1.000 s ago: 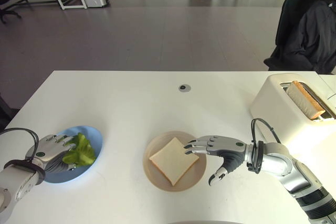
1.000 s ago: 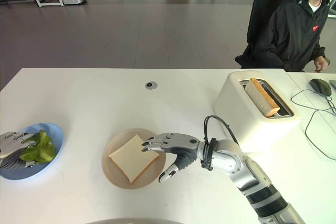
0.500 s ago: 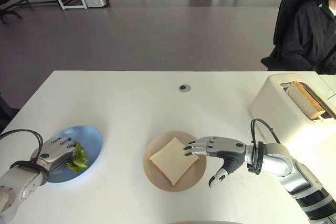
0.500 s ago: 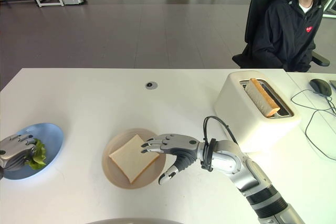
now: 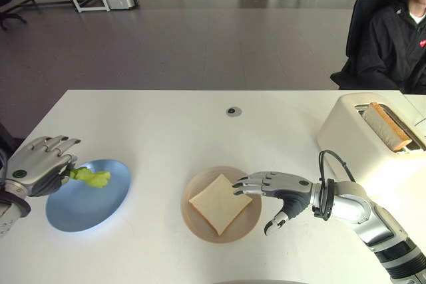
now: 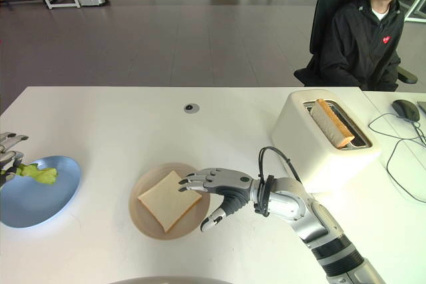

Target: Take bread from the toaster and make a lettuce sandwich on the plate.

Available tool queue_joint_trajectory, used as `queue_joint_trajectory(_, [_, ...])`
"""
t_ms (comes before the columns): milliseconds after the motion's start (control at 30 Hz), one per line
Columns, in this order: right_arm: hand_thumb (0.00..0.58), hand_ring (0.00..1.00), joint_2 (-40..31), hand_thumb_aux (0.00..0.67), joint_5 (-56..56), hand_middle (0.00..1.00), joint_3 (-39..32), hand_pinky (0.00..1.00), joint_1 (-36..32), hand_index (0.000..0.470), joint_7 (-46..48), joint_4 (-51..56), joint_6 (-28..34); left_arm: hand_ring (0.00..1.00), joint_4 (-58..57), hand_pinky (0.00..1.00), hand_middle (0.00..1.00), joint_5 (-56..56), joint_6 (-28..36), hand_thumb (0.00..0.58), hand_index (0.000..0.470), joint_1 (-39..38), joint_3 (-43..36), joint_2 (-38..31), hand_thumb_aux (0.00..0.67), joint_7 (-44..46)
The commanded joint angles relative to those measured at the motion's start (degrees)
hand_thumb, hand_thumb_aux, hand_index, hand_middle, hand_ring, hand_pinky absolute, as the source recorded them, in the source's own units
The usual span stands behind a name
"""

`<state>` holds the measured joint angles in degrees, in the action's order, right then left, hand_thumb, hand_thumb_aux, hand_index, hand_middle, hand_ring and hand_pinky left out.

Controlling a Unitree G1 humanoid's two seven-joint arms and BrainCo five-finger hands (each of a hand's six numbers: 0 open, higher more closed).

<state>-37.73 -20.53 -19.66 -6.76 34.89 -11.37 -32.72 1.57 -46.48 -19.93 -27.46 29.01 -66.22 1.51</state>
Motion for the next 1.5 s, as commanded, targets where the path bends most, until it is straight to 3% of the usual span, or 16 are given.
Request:
queue_joint_trajectory(33, [0.000, 0.00, -0.1, 0.000, -0.3, 0.00, 0.6, 0.00, 0.0, 0.000, -0.3, 0.2, 0.1, 0.00, 2.0, 0.00, 0.00, 2.0, -2.7, 0.580, 0.470, 1.0, -2.6, 0.6, 0.670, 2.4])
queue_joint_trajectory(500, [0.000, 0.00, -0.3, 0.000, 0.0, 0.00, 0.8, 0.00, 0.4, 0.000, -1.0, 0.0, 0.1, 0.00, -2.0, 0.00, 0.00, 0.7, -3.8, 0.580, 0.470, 4.1, -5.0, 0.6, 0.670, 1.6])
queue_joint_trajectory(767, [0.000, 0.00, -0.3, 0.000, 0.1, 0.00, 0.8, 0.00, 0.4, 0.000, -1.0, -0.1, 0.2, 0.00, -9.2, 0.00, 0.00, 0.3, -4.5, 0.580, 0.470, 11.0, -15.3, 2.1, 0.670, 0.9])
queue_joint_trajectory(833, [0.000, 0.00, -0.3, 0.000, 0.0, 0.00, 0.8, 0.00, 0.5, 0.000, -1.0, -0.3, 0.2, 0.00, -9.7, 0.00, 0.00, 1.6, -5.2, 0.557, 0.376, 11.6, -18.0, 3.0, 0.536, 2.3])
queue_joint_trajectory(867, [0.000, 0.00, -0.3, 0.000, 0.0, 0.00, 0.8, 0.00, 0.5, 0.000, -1.0, -0.3, 0.2, 0.00, -10.1, 0.00, 0.00, 1.9, -5.3, 0.512, 0.310, 11.9, -19.1, 3.3, 0.441, 2.8])
queue_joint_trajectory(900, [0.000, 0.00, -0.3, 0.000, 0.0, 0.00, 0.8, 0.00, 0.5, 0.000, -1.0, -0.4, 0.3, 0.00, -10.9, 0.00, 0.00, 1.7, -5.1, 0.484, 0.278, 12.5, -20.2, 3.5, 0.397, 3.1])
queue_joint_trajectory(1000, [0.000, 0.00, -0.3, 0.000, -0.1, 0.00, 0.8, 0.00, 0.6, 0.000, -1.0, -0.6, 0.4, 0.00, -13.1, 0.00, 0.00, 0.8, -4.0, 0.422, 0.225, 13.9, -21.6, 2.7, 0.321, 3.0])
queue_joint_trajectory(1133, [0.000, 0.00, -0.3, 0.000, -0.3, 0.00, 0.8, 0.00, 0.6, 0.000, -1.0, -0.6, 0.4, 0.00, -14.6, 0.00, 0.00, 0.1, -2.9, 0.387, 0.199, 14.8, -22.1, 1.5, 0.284, 2.2])
queue_joint_trajectory(1200, [0.000, 0.00, -0.3, 0.000, -0.5, 0.00, 0.7, 0.00, 0.6, 0.000, -1.0, -0.4, 0.3, 0.00, -15.0, 0.00, 0.00, 0.1, -2.8, 0.385, 0.197, 15.1, -22.5, 1.4, 0.281, 1.9])
queue_joint_trajectory(1333, [0.000, 0.00, -0.5, 0.000, -0.6, 0.00, 0.9, 0.00, 0.8, 0.000, -0.9, -0.9, 0.5, 0.00, -14.1, 0.00, 0.00, -0.5, -2.3, 0.449, 0.247, 15.7, -23.4, 1.4, 0.352, 1.3])
queue_joint_trajectory(1500, [0.000, 0.00, -0.6, 0.000, -0.6, 0.00, 0.9, 0.00, 1.0, 0.000, -0.8, -1.4, 0.6, 0.00, -12.2, 0.00, 0.00, -0.4, -1.1, 0.489, 0.284, 15.3, -24.0, 2.0, 0.405, 2.1])
